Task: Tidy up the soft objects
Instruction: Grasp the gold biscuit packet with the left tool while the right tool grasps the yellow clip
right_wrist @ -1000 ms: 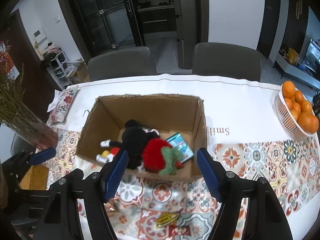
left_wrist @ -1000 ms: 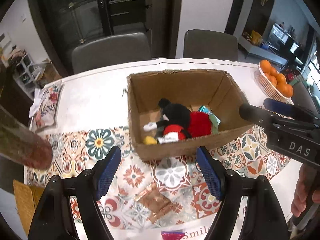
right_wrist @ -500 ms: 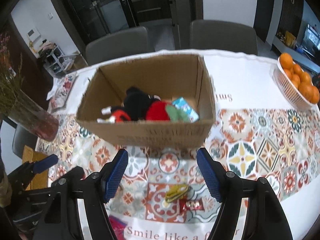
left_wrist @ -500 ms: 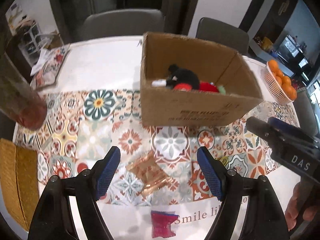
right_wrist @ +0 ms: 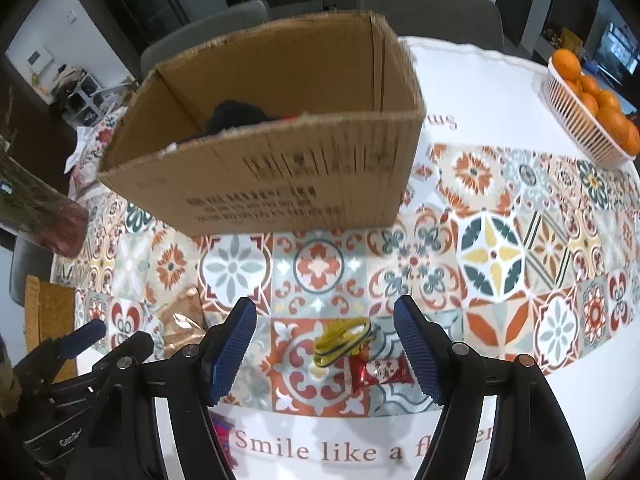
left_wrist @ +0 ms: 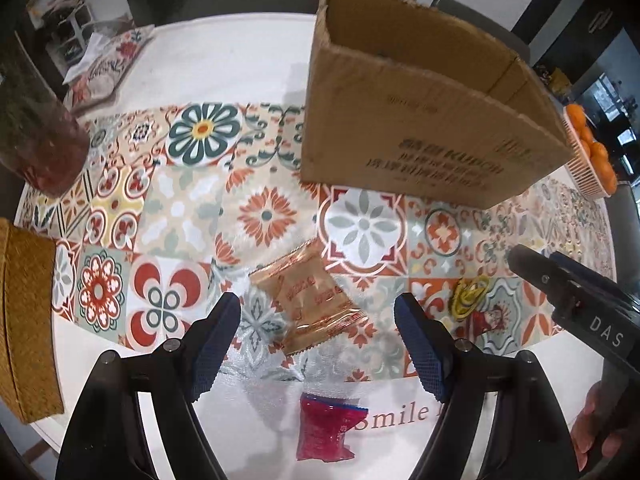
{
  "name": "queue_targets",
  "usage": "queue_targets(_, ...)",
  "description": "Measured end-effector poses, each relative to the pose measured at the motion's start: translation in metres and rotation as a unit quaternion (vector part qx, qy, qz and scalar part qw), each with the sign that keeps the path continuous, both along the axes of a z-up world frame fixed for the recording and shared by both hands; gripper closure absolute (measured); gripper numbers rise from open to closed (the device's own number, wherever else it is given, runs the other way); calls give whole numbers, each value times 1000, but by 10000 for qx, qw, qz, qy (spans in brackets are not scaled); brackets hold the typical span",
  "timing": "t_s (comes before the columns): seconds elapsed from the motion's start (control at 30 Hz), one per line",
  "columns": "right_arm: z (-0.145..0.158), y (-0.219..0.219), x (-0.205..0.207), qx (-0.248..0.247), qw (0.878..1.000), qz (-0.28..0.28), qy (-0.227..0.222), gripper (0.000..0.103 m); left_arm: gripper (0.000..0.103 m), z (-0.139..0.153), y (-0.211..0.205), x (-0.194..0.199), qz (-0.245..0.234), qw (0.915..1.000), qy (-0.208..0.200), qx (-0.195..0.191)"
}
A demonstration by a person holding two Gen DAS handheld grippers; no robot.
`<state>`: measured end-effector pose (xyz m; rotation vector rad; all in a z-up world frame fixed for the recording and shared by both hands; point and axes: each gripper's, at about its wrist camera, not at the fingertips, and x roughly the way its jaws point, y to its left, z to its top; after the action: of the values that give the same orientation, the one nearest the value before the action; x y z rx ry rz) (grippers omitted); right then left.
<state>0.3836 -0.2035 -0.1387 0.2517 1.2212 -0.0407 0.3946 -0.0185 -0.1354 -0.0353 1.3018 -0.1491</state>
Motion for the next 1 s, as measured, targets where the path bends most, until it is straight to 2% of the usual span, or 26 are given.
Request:
queue_targets(0.33,-38,0,1,-16,9982,-101,586,31,24,-34,1,7,246,9988,433,-10)
queue_targets(0.73,-77,-5,6,231,9925,-352,1147,31,24,-60,0,16,437,9965,670,233)
queue_targets(1.0,-87,-4,12,319,9906,-374,1275,31,24,-76,4,22,556,9941,925,93)
